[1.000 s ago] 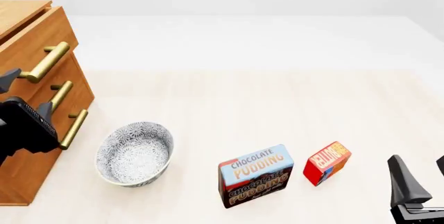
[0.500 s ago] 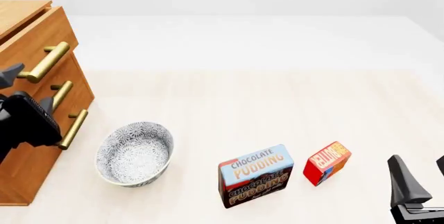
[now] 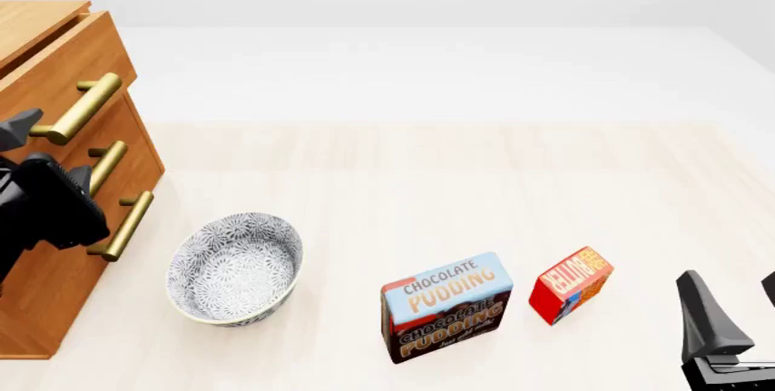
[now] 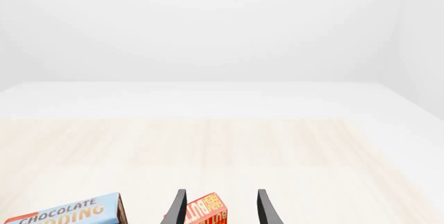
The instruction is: Put the butter at the back in the top drawer of the cabinet and close it.
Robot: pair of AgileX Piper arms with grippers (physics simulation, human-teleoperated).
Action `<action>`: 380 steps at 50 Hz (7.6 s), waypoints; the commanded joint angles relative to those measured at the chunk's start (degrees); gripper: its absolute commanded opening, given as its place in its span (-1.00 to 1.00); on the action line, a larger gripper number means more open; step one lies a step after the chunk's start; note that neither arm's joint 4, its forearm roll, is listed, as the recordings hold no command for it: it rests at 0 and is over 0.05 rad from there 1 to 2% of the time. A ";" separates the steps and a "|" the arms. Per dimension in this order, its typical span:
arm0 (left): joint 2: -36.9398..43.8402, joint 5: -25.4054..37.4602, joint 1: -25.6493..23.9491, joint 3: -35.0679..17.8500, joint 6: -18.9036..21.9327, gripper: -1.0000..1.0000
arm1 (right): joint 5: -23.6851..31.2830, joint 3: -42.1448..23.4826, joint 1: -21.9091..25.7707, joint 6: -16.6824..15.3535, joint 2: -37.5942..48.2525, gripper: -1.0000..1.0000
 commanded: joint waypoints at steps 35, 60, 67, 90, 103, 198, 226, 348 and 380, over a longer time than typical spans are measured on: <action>3.21 1.55 -2.22 -4.87 -1.93 -1.00 | 0.00 0.00 0.00 0.00 0.00 1.00; 1.31 3.05 -3.69 -4.39 -2.07 -1.00 | 0.00 0.00 0.00 0.00 0.00 1.00; 0.96 3.57 -4.19 -4.45 -2.45 -1.00 | 0.00 0.00 0.00 0.00 0.00 1.00; 0.03 5.52 -5.64 -4.46 -4.20 -1.00 | 0.00 0.00 0.00 0.00 0.00 1.00; -0.53 7.04 -6.53 -5.40 -5.18 -1.00 | 0.00 0.00 0.00 0.00 0.00 1.00; 3.81 10.38 -13.57 -8.59 -9.21 -1.00 | 0.00 0.00 0.00 0.00 0.00 1.00; -2.34 21.52 -20.81 -15.44 -16.73 1.00 | 0.00 0.00 0.00 0.00 0.00 1.00; 12.19 83.36 -9.50 -65.94 -85.32 1.00 | 0.00 0.00 0.00 0.00 0.00 1.00; 13.92 79.31 -8.91 -61.85 -86.42 1.00 | 0.00 0.00 0.00 0.00 0.00 1.00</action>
